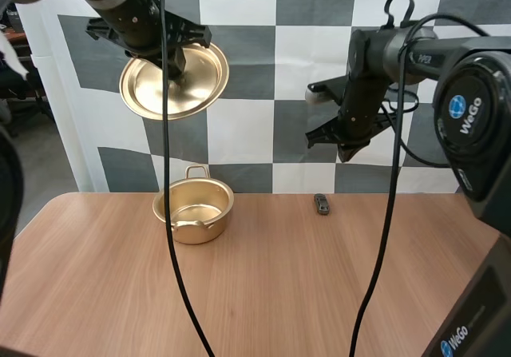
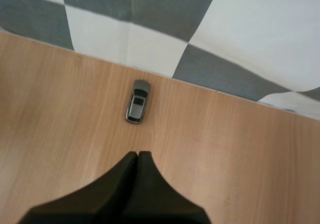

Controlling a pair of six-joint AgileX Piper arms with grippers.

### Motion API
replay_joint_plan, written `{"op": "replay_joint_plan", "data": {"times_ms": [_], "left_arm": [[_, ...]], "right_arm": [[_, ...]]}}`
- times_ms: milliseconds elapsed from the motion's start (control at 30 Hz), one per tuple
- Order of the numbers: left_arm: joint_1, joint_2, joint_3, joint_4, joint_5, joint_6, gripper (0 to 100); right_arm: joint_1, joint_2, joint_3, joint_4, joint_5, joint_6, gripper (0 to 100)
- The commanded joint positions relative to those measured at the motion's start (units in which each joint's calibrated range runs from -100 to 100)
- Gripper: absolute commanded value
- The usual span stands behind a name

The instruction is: Open the pot, put the car inside, and close it

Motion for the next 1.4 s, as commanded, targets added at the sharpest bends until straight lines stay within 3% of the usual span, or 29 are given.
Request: {"op": "replay_joint_plan", "data": {"times_ms": [0, 267, 467, 533, 600, 633, 667, 700, 1000, 1100, 1367], "left_arm": [[-0.04, -7.3, 0.0, 0.0, 0.0, 0.0, 0], [-0.04, -15.5, 0.0, 0.2, 0.0, 0.0, 0], [-0.04, -15.8, 0.0, 1.8, 0.0, -0.5, 0], [-0.04, -15.8, 0.0, 2.0, 0.0, -1.0, 0], [-0.04, -15.8, 0.1, 2.0, 0.0, -1.1, 0], [-0.04, -15.8, 0.4, 2.0, 0.0, -1.1, 0], [-0.04, -15.8, 0.6, 2.0, 0.0, -1.1, 0], [-0.04, -15.8, 0.9, 2.0, 0.0, -1.1, 0], [-0.04, -15.5, 1.8, 2.0, 0.0, -1.1, 0], [-0.04, -15.5, 1.8, 2.0, 0.0, -1.0, 0], [-0.04, -15.5, 1.8, 2.0, 0.0, -0.8, 0]], "right_arm": [[0.0, 5.0, 0.3, 0.0, -2.5, 0.0, 0], [0.0, 12.0, 0.3, -0.2, -15.0, 0.1, 0], [0.0, 14.4, 0.3, -1.1, -15.1, 2.7, 2], [0.0, 14.5, 0.3, -2.6, -15.0, 2.2, 22], [0.0, 14.5, 0.3, -4.5, -15.8, 2.1, 54], [0.0, 14.5, 0.3, -6.0, -16.0, 1.9, 78], [0.0, 14.5, 0.3, -7.5, -16.5, 1.9, 94], [0.0, 14.4, 0.3, -9.3, -17.9, 1.9, 100], [0.0, 14.1, 0.3, -10.1, -27.9, 1.9, 100], [0.0, 14.1, 0.3, -8.6, -24.7, 1.9, 100], [0.0, 16.4, 0.3, 8.6, -21.6, -7.0, 100]]}}
